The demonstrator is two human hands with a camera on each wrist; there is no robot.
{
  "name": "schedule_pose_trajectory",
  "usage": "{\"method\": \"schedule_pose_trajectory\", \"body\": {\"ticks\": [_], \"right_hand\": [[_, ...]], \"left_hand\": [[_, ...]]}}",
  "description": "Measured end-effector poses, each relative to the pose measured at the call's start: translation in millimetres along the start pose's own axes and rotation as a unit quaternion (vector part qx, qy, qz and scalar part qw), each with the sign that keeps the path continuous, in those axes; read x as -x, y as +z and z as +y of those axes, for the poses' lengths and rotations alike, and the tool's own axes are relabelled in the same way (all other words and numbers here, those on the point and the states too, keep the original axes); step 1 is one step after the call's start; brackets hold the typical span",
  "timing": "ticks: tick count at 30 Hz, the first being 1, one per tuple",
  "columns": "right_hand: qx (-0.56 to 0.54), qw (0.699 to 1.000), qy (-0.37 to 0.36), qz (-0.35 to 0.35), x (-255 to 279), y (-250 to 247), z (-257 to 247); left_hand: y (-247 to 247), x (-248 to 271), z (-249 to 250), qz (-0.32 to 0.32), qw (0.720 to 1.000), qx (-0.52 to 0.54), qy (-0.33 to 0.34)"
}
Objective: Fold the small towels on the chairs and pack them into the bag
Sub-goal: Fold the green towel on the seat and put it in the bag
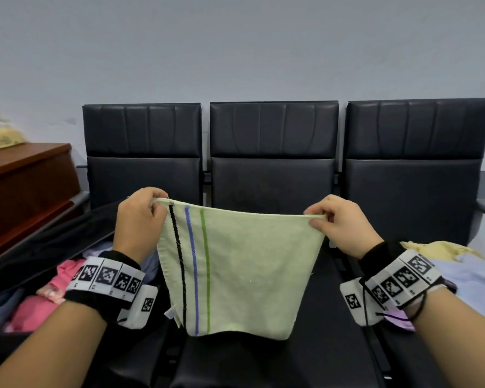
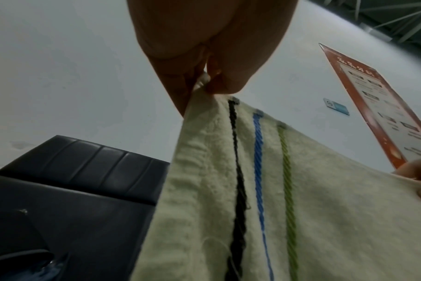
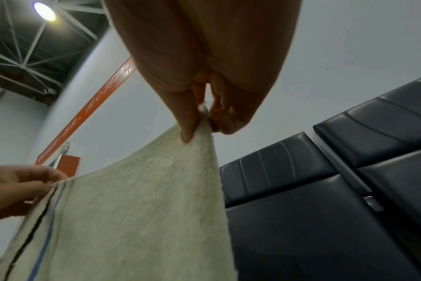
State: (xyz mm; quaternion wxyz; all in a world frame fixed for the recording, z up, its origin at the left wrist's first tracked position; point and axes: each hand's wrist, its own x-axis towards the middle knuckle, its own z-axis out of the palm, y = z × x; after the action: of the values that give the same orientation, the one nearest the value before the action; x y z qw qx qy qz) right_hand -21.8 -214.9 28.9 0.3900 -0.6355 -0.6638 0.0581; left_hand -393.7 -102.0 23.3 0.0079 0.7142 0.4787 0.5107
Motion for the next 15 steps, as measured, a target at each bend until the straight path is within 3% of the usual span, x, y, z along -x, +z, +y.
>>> {"method": "schedule_pose_trajectory", "body": {"ticks": [4, 9, 12, 15], "right_hand": [[-0.030, 0.997, 0.065, 0.035, -4, 2, 10], [-0.153, 0.975, 0.153, 0.039, -16, 23, 23], [-0.149, 0.980, 0.117, 0.066, -27, 23, 30], [-0.185, 0.974, 0.071, 0.114, -33, 11, 30]], "left_hand": [[8, 5, -8, -0.027, 0.996, 0.034, -0.075], [37, -1, -23, -0.149, 0.979, 0.016, -0.137], [47, -13, -21, -0.098, 0.980, 0.069, -0.157], [50, -24, -14, -0.031, 0.983, 0.137, -0.119]]}}
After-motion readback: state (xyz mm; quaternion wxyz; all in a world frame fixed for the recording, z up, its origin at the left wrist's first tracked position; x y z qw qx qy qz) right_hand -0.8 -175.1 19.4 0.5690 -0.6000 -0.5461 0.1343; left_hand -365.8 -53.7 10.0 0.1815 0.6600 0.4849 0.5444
